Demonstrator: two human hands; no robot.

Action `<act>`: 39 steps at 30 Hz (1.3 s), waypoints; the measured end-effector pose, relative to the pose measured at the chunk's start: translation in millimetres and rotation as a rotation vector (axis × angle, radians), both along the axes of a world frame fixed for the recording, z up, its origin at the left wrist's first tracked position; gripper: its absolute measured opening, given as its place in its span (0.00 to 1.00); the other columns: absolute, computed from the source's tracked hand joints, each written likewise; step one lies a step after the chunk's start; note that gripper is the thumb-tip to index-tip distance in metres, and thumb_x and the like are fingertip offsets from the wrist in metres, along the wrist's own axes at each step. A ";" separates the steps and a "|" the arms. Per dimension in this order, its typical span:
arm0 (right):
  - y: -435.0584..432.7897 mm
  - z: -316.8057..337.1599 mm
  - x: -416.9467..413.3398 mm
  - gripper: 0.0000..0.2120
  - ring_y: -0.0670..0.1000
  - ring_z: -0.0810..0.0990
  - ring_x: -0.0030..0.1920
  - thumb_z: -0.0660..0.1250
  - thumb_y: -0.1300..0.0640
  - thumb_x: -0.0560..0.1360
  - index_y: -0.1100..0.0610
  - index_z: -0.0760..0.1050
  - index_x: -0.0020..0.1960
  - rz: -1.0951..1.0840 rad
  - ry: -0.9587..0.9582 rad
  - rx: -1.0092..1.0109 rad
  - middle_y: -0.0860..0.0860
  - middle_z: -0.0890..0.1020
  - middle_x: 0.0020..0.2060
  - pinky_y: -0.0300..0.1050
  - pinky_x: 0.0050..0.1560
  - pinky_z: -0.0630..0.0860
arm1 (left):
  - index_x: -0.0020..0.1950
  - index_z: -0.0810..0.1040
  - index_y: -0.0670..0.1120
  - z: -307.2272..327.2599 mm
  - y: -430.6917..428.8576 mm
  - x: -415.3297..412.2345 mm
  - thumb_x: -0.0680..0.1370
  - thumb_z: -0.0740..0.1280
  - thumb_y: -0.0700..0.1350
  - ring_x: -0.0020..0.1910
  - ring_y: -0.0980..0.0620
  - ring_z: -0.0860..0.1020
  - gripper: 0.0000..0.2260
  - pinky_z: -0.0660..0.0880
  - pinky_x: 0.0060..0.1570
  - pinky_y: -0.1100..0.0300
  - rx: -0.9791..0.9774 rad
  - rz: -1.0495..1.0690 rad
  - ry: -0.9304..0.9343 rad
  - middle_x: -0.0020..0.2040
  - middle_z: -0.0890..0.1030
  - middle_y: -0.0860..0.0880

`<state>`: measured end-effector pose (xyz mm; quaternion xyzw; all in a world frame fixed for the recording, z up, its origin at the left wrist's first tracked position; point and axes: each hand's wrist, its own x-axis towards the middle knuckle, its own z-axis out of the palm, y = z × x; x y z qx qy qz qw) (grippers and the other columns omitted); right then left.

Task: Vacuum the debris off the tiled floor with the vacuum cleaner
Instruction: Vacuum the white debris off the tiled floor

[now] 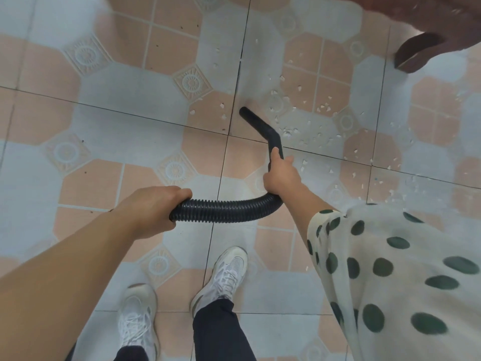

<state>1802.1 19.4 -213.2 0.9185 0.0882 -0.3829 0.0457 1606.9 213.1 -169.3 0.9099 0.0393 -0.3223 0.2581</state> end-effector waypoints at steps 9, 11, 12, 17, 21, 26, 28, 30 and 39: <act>25.6 2.3 -41.6 0.36 0.58 0.71 0.44 0.63 0.62 0.78 0.52 0.48 0.79 0.011 0.021 0.036 0.60 0.64 0.63 0.49 0.44 0.72 | 0.48 0.66 0.55 14.2 28.6 -38.2 0.71 0.64 0.41 0.40 0.53 0.73 0.12 0.65 0.32 0.62 0.041 -0.031 0.037 0.43 0.73 0.56; 37.5 1.8 -42.5 0.36 0.58 0.72 0.45 0.62 0.62 0.78 0.52 0.47 0.79 -0.001 0.005 0.036 0.60 0.63 0.64 0.49 0.44 0.72 | 0.48 0.66 0.55 13.7 38.2 -40.4 0.71 0.65 0.41 0.40 0.53 0.73 0.12 0.66 0.32 0.62 0.045 -0.011 0.033 0.42 0.72 0.56; 44.5 1.4 -44.0 0.36 0.58 0.72 0.45 0.62 0.62 0.78 0.52 0.47 0.79 -0.001 0.001 0.038 0.60 0.63 0.65 0.49 0.45 0.71 | 0.48 0.66 0.55 13.2 44.0 -42.8 0.71 0.65 0.40 0.40 0.53 0.73 0.12 0.66 0.32 0.62 0.044 -0.001 0.031 0.42 0.72 0.56; 66.5 -0.8 -55.0 0.35 0.61 0.75 0.49 0.61 0.62 0.78 0.52 0.47 0.79 0.071 0.021 0.040 0.61 0.63 0.66 0.49 0.45 0.70 | 0.49 0.68 0.53 11.7 59.3 -59.4 0.70 0.65 0.40 0.40 0.53 0.73 0.12 0.68 0.34 0.60 0.041 0.022 0.029 0.43 0.73 0.55; 86.3 -2.8 -57.4 0.36 0.62 0.77 0.52 0.61 0.62 0.78 0.51 0.45 0.80 0.112 0.036 0.046 0.61 0.63 0.66 0.49 0.46 0.71 | 0.50 0.68 0.53 10.3 71.0 -69.8 0.71 0.65 0.40 0.40 0.53 0.73 0.13 0.67 0.33 0.60 0.042 0.044 0.019 0.42 0.73 0.56; 96.9 1.6 -52.1 0.33 0.61 0.76 0.51 0.61 0.62 0.78 0.51 0.50 0.77 0.046 0.012 0.054 0.61 0.67 0.63 0.49 0.46 0.71 | 0.51 0.68 0.53 11.9 81.0 -67.6 0.71 0.65 0.41 0.40 0.52 0.73 0.13 0.70 0.35 0.59 0.050 0.071 0.021 0.43 0.73 0.55; 91.9 3.5 -51.4 0.33 0.60 0.74 0.49 0.61 0.62 0.78 0.51 0.50 0.78 0.002 -0.002 0.028 0.60 0.66 0.63 0.49 0.45 0.70 | 0.51 0.68 0.53 13.1 79.1 -65.5 0.71 0.65 0.41 0.40 0.53 0.73 0.12 0.71 0.35 0.60 0.052 0.070 0.023 0.43 0.73 0.56; 85.9 3.7 -50.6 0.31 0.59 0.73 0.46 0.61 0.63 0.77 0.52 0.52 0.77 -0.038 -0.013 0.003 0.59 0.65 0.62 0.50 0.44 0.71 | 0.52 0.68 0.53 13.9 75.5 -61.5 0.72 0.64 0.41 0.40 0.53 0.73 0.12 0.70 0.35 0.61 0.048 0.062 0.024 0.44 0.73 0.56; 86.6 -6.4 1.9 0.31 0.57 0.72 0.43 0.61 0.63 0.77 0.54 0.53 0.76 -0.060 -0.036 0.032 0.60 0.65 0.62 0.50 0.45 0.72 | 0.51 0.69 0.51 11.6 74.8 -11.3 0.71 0.65 0.39 0.40 0.51 0.72 0.12 0.70 0.34 0.58 0.084 0.112 -0.035 0.44 0.73 0.54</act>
